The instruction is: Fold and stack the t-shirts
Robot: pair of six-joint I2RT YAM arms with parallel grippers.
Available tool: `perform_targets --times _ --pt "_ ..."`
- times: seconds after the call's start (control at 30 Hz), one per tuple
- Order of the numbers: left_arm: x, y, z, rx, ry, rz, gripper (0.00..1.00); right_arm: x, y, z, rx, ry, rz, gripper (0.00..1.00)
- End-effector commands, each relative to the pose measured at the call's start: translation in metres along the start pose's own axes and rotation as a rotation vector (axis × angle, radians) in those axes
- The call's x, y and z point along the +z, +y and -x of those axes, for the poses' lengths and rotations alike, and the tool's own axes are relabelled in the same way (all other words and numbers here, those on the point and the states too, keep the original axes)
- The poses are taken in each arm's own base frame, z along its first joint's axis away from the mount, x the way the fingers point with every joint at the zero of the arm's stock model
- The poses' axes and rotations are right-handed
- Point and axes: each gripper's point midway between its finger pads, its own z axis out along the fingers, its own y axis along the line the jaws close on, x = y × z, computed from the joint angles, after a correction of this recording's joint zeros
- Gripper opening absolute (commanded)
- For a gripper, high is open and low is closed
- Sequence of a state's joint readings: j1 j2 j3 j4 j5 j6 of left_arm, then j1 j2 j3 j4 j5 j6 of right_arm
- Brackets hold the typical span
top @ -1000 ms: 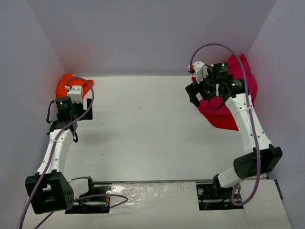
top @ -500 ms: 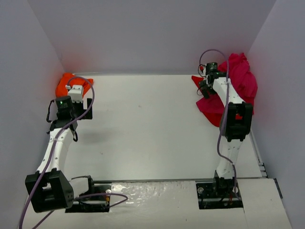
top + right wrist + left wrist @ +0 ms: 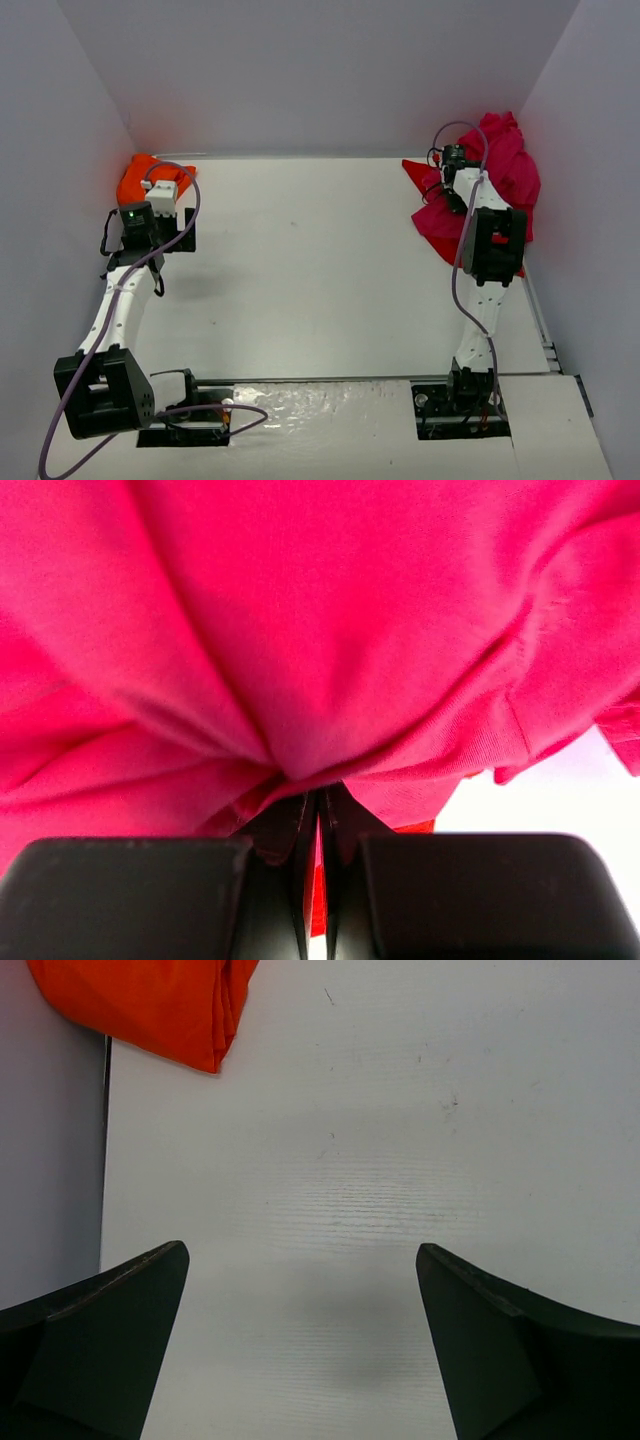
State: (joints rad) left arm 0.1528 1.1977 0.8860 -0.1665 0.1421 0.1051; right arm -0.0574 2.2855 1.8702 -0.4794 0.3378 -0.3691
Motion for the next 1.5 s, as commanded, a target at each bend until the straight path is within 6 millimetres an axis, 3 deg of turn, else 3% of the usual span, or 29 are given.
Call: perform_targets --times 0.0,0.03,0.1,0.13,0.23,0.37,0.53,0.6,0.63,0.7,0.73,0.9,1.0,1.17,1.33,1.43,1.47 --pt "-0.001 0.004 0.026 0.012 -0.089 0.004 0.97 -0.066 -0.038 0.046 0.067 -0.193 -0.025 0.00" --pt "0.000 0.004 0.025 0.011 -0.085 0.003 0.97 -0.070 -0.038 0.047 0.060 -0.204 -0.019 0.02" --pt "0.000 0.004 0.025 0.011 -0.088 0.002 0.97 -0.073 -0.038 0.046 0.056 -0.206 -0.014 0.37" --pt "0.000 0.004 0.025 0.012 -0.088 0.001 0.97 -0.073 -0.036 0.045 0.053 -0.206 -0.004 0.60" --pt "0.000 0.003 0.025 0.012 -0.089 -0.003 0.97 -0.067 -0.029 0.041 0.046 -0.191 0.015 1.00" --pt "0.000 0.002 0.023 0.011 -0.083 -0.009 0.97 -0.040 -0.013 0.035 0.028 -0.132 0.043 1.00" --pt "-0.001 0.003 0.022 0.014 -0.083 -0.003 0.97 -0.008 0.012 0.023 -0.001 -0.055 0.116 0.98" --pt "-0.001 0.003 0.022 0.017 -0.081 -0.003 0.97 0.001 0.020 0.020 -0.004 -0.041 0.146 0.89" --pt "-0.001 0.003 0.023 0.017 -0.083 -0.003 0.97 0.003 0.022 0.018 -0.008 -0.033 0.158 0.70" --pt "0.000 0.003 0.022 0.018 -0.079 -0.002 0.97 0.007 0.026 0.015 -0.016 -0.026 0.175 0.19" --pt "0.000 0.003 0.022 0.019 -0.078 -0.001 0.97 0.008 0.027 0.014 -0.015 -0.022 0.177 0.04" --pt "-0.001 0.003 0.022 0.021 -0.083 -0.001 0.97 -0.014 0.017 0.021 -0.011 -0.068 0.181 0.00" --pt "-0.001 0.002 0.022 0.020 -0.083 -0.008 0.97 -0.060 -0.016 0.043 0.028 -0.177 0.129 0.00" --pt "-0.001 0.000 0.022 0.016 -0.085 -0.020 0.97 -0.190 -0.091 0.084 0.150 -0.488 0.026 0.03" --pt "-0.001 -0.002 0.023 0.014 -0.086 -0.028 0.97 -0.320 -0.138 0.095 0.220 -0.851 -0.018 0.00" --pt "-0.002 -0.002 0.023 0.013 -0.086 -0.029 0.97 -0.355 -0.159 0.089 0.274 -0.949 -0.088 0.00" --pt "-0.002 -0.002 0.023 0.013 -0.086 -0.029 0.97 -0.352 -0.164 0.087 0.297 -0.941 -0.116 0.00"
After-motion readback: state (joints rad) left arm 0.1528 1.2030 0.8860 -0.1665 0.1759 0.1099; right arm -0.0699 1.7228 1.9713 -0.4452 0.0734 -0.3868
